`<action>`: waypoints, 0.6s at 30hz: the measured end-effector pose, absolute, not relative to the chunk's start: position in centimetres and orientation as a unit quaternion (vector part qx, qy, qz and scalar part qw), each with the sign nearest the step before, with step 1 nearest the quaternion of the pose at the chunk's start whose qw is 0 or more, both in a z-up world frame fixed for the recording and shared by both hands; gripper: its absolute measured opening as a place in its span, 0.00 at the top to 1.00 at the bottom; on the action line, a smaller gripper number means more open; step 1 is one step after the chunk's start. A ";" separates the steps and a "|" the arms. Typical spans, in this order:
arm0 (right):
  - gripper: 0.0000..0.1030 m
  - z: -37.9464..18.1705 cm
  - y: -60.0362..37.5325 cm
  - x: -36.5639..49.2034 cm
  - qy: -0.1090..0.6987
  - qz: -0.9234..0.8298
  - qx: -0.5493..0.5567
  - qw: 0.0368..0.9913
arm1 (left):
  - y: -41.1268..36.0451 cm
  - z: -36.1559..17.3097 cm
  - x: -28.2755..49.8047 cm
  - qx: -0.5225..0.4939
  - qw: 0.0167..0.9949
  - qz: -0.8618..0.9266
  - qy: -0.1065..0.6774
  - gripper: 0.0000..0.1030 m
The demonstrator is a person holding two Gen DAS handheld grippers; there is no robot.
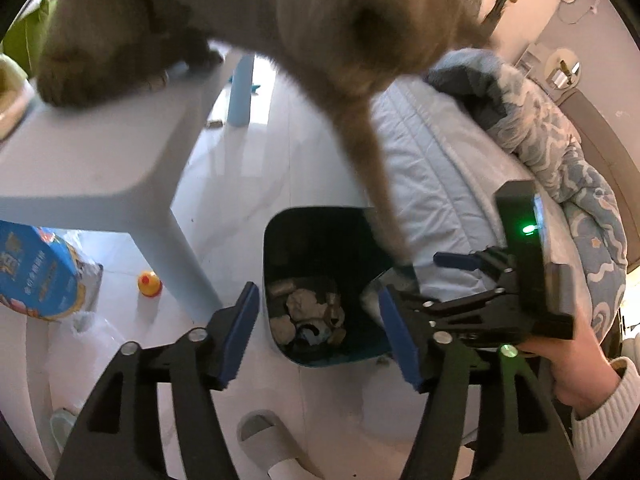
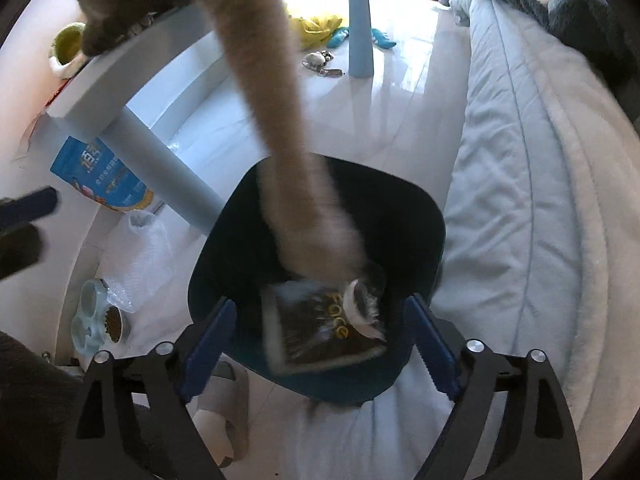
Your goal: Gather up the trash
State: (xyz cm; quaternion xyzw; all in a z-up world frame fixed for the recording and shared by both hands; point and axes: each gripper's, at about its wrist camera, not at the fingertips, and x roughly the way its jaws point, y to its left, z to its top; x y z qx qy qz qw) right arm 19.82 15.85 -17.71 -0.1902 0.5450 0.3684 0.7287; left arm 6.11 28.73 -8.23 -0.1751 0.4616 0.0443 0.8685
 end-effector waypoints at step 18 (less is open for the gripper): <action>0.07 -8.5 10.8 15.3 0.435 0.384 -0.149 0.801 | 23.7 -1.2 0.1 -0.115 0.929 0.068 0.344 0.04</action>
